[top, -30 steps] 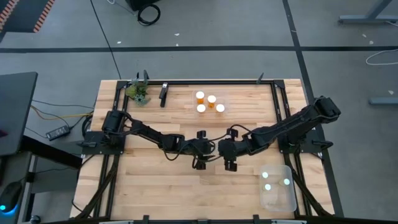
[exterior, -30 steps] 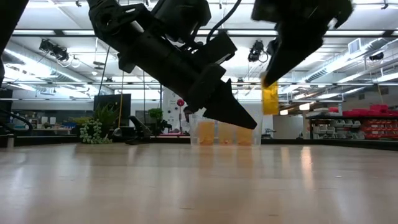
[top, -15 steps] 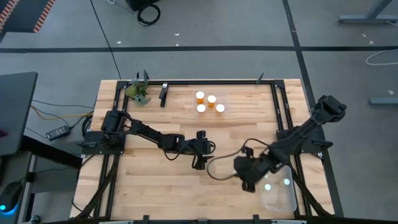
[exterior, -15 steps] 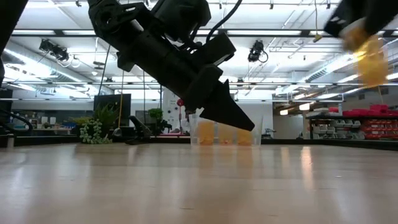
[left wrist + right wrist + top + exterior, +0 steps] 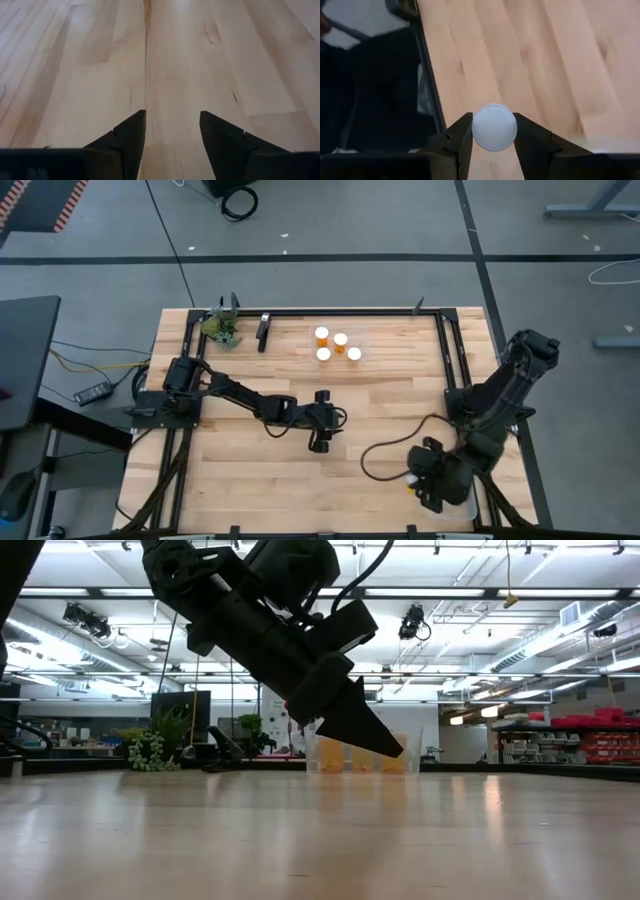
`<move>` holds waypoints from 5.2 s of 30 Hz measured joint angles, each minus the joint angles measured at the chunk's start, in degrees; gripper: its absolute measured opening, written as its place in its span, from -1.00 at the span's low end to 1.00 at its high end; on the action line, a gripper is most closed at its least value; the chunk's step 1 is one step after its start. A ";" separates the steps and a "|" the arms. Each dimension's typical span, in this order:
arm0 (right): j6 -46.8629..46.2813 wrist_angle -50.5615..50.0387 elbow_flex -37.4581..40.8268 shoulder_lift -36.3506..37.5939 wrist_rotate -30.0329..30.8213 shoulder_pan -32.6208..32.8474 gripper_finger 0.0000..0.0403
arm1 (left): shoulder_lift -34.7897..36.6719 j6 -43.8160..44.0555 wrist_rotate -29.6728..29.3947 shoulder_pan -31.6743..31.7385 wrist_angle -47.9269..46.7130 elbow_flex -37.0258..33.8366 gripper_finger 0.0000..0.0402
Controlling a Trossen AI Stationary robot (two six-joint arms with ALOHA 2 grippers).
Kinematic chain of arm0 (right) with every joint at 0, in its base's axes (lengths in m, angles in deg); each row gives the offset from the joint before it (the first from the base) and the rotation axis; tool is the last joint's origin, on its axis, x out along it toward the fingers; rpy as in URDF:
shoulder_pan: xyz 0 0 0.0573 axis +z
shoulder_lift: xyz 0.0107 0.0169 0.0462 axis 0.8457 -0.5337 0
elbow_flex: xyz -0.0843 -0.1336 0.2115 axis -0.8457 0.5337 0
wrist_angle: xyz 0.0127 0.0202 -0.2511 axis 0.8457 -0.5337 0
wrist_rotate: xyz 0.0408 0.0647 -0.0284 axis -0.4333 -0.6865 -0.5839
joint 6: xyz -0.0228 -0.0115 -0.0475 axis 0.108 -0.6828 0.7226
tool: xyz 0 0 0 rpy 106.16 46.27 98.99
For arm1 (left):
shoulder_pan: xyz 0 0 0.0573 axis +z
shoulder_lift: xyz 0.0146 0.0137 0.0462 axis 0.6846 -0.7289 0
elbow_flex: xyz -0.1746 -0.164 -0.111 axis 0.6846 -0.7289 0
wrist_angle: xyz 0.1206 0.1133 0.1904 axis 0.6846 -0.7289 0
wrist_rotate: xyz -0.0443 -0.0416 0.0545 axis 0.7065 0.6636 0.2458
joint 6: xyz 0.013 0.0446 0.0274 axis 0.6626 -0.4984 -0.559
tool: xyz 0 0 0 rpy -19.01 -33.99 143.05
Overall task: Pick and place medicine bottles into bin by pill shape (circle, oval)
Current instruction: Put the orange tablet bottle into the bottom transparent bin, then return to Home Position
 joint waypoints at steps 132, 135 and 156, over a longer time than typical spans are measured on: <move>42.44 20.62 30.08 41.65 23.10 -18.74 -0.63 | 37.08 4.62 0.36 -0.68 5.33 -27.41 -0.40; 46.01 20.97 30.08 42.64 23.70 -19.47 -0.67 | 39.97 4.41 -0.33 -0.64 1.84 -27.48 -0.40; 59.75 47.54 46.98 49.55 8.11 -36.15 -0.82 | 55.01 6.05 -3.85 -0.92 5.32 -39.42 -0.46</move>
